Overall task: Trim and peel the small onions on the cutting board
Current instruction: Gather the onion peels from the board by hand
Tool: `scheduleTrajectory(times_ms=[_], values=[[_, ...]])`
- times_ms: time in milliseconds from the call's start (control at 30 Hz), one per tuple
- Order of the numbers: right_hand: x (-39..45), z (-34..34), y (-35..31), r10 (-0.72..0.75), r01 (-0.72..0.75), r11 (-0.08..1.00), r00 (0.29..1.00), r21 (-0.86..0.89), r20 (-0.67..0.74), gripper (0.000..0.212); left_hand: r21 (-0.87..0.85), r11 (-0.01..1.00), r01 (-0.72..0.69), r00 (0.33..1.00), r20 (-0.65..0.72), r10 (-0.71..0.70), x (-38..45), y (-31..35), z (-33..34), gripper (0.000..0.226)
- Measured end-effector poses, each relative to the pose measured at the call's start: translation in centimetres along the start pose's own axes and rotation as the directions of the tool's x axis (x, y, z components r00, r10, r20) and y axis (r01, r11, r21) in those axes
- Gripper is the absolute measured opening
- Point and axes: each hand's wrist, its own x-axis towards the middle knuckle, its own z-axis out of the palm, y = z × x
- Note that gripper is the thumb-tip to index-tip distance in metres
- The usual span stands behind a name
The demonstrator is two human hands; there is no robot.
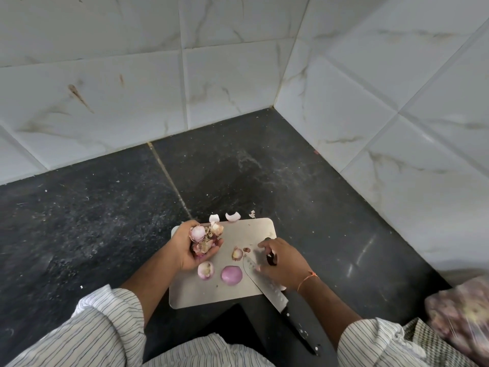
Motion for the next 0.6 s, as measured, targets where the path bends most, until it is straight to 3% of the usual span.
scheduleTrajectory(times_ms=[67, 300, 400, 467, 600], values=[[1.4, -0.9, -2.1, -0.015, 0.016, 1.000, 0.999, 0.010, -0.043, 0.027, -0.004, 1.000, -0.007, 1.000, -0.009, 0.007, -0.5, 0.4, -0.4, 0.044], [9.1, -1.4, -7.4, -0.059, 0.052, 0.996, 0.993, -0.069, -0.098, 0.046, -0.033, 0.999, -0.024, 0.998, -0.052, 0.022, -2.5, 0.2, -1.2, 0.034], [11.1, -0.9, -9.2, -0.220, 0.206, 0.950, 0.975, -0.236, -0.035, 0.048, -0.011, 1.000, -0.011, 0.998, -0.056, 0.010, -3.2, 0.2, -1.3, 0.033], [11.9, -0.4, -9.8, -0.304, 0.305, 0.903, 0.951, -0.302, 0.051, 0.050, 0.009, 1.000, -0.003, 0.999, -0.051, 0.004, -3.4, 0.1, -1.3, 0.046], [12.9, 0.5, -9.4, -0.396, 0.419, 0.825, 0.907, -0.380, 0.141, 0.037, -0.025, 1.000, 0.003, 1.000, -0.026, -0.004, -3.4, 0.1, -1.2, 0.045]])
